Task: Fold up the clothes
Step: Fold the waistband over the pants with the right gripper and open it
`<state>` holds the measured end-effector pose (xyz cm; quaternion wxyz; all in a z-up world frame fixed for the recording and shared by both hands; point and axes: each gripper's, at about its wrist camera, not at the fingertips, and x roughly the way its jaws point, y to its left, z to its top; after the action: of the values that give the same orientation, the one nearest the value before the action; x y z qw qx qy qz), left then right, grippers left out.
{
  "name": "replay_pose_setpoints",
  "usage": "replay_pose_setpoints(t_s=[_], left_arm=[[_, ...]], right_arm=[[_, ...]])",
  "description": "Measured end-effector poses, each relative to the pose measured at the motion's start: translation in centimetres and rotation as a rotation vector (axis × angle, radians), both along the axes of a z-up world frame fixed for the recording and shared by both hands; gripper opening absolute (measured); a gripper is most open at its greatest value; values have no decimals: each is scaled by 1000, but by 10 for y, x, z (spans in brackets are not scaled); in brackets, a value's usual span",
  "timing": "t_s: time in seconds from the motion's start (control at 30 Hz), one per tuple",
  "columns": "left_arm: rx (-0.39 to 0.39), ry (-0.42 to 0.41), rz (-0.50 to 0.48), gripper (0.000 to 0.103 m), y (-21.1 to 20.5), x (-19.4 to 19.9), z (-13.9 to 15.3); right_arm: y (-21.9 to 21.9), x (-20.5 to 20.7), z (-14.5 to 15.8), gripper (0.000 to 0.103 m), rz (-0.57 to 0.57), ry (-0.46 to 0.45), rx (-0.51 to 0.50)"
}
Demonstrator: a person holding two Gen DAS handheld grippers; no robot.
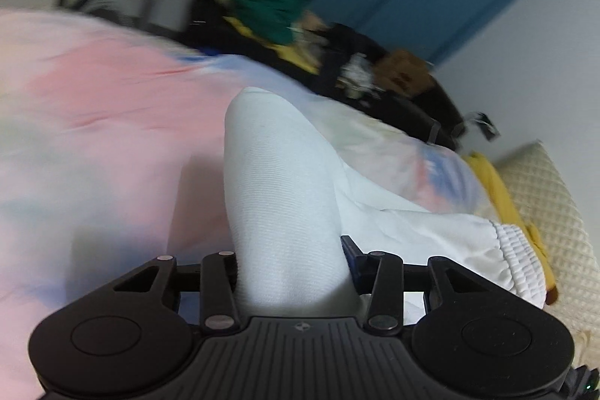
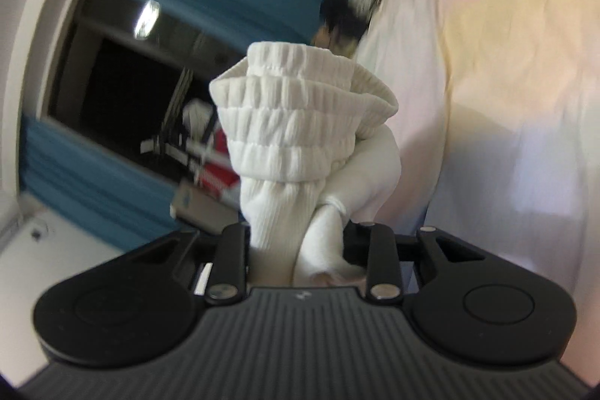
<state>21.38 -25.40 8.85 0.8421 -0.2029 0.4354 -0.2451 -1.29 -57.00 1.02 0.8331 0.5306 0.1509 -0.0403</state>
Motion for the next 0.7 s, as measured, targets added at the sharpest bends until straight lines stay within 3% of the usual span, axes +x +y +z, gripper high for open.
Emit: replay_pose_setpoints(t_s=[0.17,0.33,0.57,0.7], left_arm=[[-20,-12,-106,44,-107,40,-4],[-36,17,-180,44,-172,84,-48],[53,152,-206,48,-185,118,-154],[-17,134,-233,53,-175,120,-188]], right_arm=[[-80,-2,-6,31,-114,-51,15],[-116,4,-58,31,-179,-50,40],[-119,8,-160,31,-216,32,137],[-108,2,-188,32,-229,5,132]])
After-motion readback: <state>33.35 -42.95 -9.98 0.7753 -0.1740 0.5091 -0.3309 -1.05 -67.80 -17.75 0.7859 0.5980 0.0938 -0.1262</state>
